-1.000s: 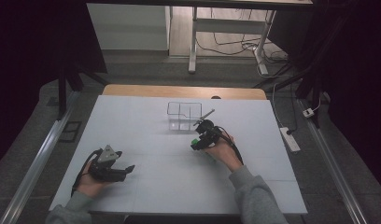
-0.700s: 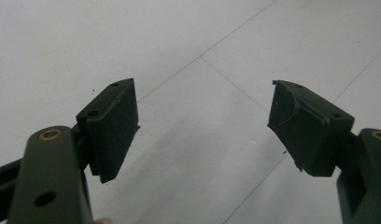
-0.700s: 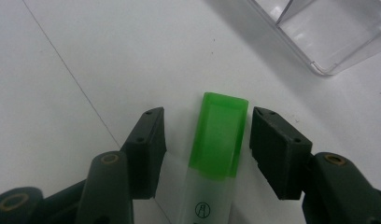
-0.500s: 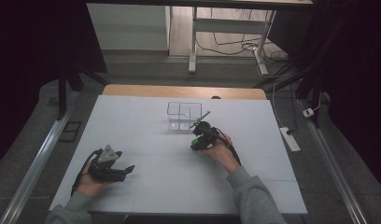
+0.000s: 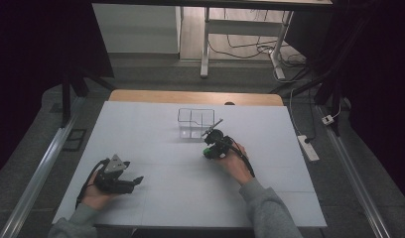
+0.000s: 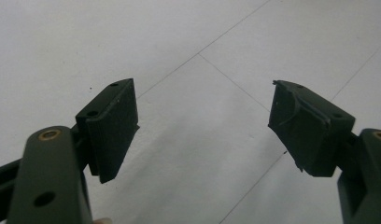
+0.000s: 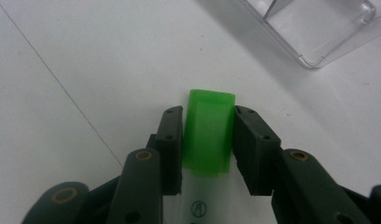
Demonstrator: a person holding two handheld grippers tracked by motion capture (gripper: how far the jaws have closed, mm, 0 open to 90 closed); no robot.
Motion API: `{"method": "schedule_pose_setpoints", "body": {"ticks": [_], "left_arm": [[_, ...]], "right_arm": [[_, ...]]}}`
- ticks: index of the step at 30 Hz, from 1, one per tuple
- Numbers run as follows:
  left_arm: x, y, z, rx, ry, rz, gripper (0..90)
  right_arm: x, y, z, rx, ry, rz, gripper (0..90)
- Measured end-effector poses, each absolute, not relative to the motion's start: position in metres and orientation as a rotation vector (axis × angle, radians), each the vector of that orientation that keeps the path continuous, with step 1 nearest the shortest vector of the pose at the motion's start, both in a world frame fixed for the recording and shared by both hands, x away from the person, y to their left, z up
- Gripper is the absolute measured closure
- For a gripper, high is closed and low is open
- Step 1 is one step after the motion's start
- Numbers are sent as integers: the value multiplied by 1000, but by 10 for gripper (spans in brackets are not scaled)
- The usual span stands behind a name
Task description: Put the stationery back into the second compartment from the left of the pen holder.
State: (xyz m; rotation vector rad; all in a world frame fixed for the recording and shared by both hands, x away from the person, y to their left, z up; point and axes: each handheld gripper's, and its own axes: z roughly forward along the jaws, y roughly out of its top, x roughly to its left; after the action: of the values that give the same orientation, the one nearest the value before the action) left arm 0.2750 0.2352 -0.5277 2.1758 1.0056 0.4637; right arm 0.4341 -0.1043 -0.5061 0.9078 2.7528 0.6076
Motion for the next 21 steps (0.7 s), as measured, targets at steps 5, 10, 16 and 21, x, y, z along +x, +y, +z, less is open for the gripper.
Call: {"method": "schedule_pose_setpoints", "body": {"ticks": [5,10,16,21], "left_arm": [[275,235,-528,2176,1006,464,233],[275,236,-528,2174,1007,464,233],[275,236,-527,2172,1007,464,233],[275,236,-528,2172,1006,464,233]], "right_arm": [[433,-103,-506,929,2742,607,663],[432,-104,-506,917,2739,618,665],[431,-106,-503,903,2748,656,665],[430,-110,-493,901,2726,748,665]]}}
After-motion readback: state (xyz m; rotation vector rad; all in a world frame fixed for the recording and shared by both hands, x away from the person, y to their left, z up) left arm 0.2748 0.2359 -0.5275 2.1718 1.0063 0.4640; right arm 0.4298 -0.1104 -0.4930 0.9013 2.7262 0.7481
